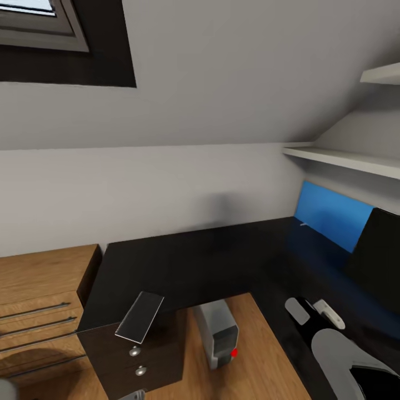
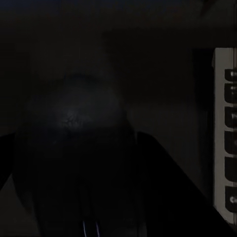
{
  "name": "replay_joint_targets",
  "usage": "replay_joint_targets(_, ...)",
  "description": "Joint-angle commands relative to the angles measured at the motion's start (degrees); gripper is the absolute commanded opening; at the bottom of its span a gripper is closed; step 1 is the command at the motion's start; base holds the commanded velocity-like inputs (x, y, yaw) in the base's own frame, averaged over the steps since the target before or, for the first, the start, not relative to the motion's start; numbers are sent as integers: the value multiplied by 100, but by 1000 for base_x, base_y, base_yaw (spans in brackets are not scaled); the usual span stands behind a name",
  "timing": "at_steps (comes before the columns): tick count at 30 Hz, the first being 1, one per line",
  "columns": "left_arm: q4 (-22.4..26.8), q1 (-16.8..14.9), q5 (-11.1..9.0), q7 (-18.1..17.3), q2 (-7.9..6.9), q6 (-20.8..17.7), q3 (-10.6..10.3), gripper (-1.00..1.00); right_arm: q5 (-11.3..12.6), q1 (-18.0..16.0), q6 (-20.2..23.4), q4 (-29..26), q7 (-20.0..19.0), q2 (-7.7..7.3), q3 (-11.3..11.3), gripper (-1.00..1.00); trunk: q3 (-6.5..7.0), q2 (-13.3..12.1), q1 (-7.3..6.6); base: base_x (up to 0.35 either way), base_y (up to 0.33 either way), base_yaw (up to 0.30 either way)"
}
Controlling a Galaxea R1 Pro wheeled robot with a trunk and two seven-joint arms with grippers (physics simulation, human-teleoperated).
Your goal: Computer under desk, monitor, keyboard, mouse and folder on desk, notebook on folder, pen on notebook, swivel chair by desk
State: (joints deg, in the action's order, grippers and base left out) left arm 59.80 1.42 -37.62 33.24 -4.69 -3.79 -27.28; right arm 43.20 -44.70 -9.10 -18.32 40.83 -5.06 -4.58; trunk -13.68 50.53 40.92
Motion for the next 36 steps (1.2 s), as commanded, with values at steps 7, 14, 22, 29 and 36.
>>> replay_joint_targets(7, -4, -1, -18, 24, -6, -29, -14, 100, 83, -3, -60, -5, -2, -1, -171, -100, -7, 6, 1, 0, 0, -150)
replay_joint_targets(14, -160, -1, -17, 16, 91, -26, -18, 100, 39, -3, -72, -103, -46, 14, -167, -100, -7, 6, 1, 0, 0, -10)
replay_joint_targets(22, -376, -1, 23, 16, 201, -3, -38, 100, 39, -3, -91, -280, -49, 13, -158, -100, -7, 6, 1, 0, 0, 0)
replay_joint_targets(29, -601, -1, 27, 16, 205, 61, -43, 100, 39, -3, -92, -294, -41, 6, -158, -100, -7, 6, 1, 0, 0, 0)
replay_joint_targets(36, -627, -1, 27, 16, 205, 285, -41, 100, 39, -3, -92, -295, -27, 5, -164, -100, -7, 6, 1, 0, 0, 0)
